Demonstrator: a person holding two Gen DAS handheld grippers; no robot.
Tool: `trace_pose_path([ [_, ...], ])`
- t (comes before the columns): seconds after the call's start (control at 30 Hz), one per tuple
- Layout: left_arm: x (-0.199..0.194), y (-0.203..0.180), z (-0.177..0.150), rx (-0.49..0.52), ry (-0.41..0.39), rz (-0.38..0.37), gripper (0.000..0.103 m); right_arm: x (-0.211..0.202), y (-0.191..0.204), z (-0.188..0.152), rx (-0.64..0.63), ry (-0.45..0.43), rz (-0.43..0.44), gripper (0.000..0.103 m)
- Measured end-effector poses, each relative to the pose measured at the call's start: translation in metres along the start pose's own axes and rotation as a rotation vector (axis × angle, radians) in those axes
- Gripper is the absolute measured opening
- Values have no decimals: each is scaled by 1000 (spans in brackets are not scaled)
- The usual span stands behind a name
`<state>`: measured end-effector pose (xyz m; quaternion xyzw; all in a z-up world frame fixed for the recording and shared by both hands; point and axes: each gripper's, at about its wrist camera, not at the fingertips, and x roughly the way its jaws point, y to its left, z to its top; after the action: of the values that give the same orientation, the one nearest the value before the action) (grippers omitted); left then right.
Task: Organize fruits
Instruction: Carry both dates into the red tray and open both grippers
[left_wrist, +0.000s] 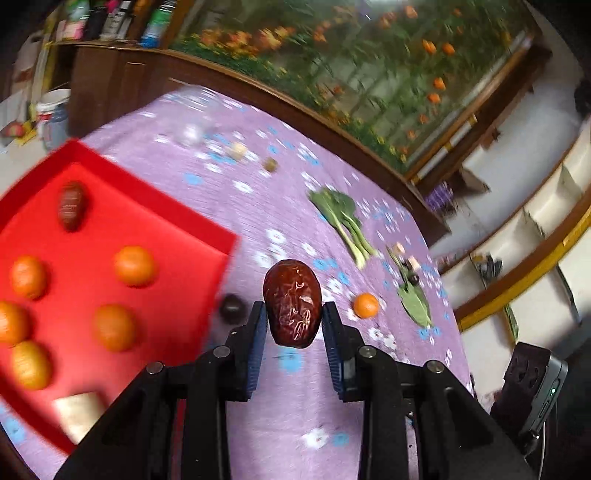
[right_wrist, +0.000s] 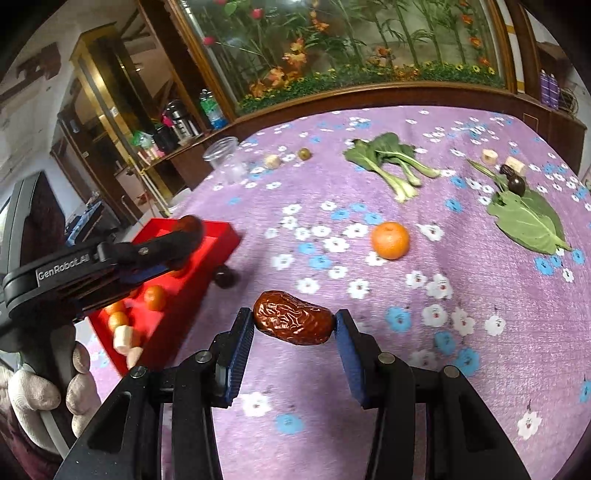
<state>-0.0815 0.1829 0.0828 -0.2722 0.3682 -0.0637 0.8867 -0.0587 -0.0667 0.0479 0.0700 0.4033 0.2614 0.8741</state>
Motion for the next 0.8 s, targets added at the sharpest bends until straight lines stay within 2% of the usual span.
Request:
trace_pose_path([
  [0.27,-58,56,4,-52,-144,163,29,3,53,1,-79,23,69,50],
  [0.47,-68,89,5,-94,-167,205,29,19,98,4,-166,51,90,50],
  [0.8,-67,119,3,-109,-162,238,29,69,156,10,-271,103,94,50],
])
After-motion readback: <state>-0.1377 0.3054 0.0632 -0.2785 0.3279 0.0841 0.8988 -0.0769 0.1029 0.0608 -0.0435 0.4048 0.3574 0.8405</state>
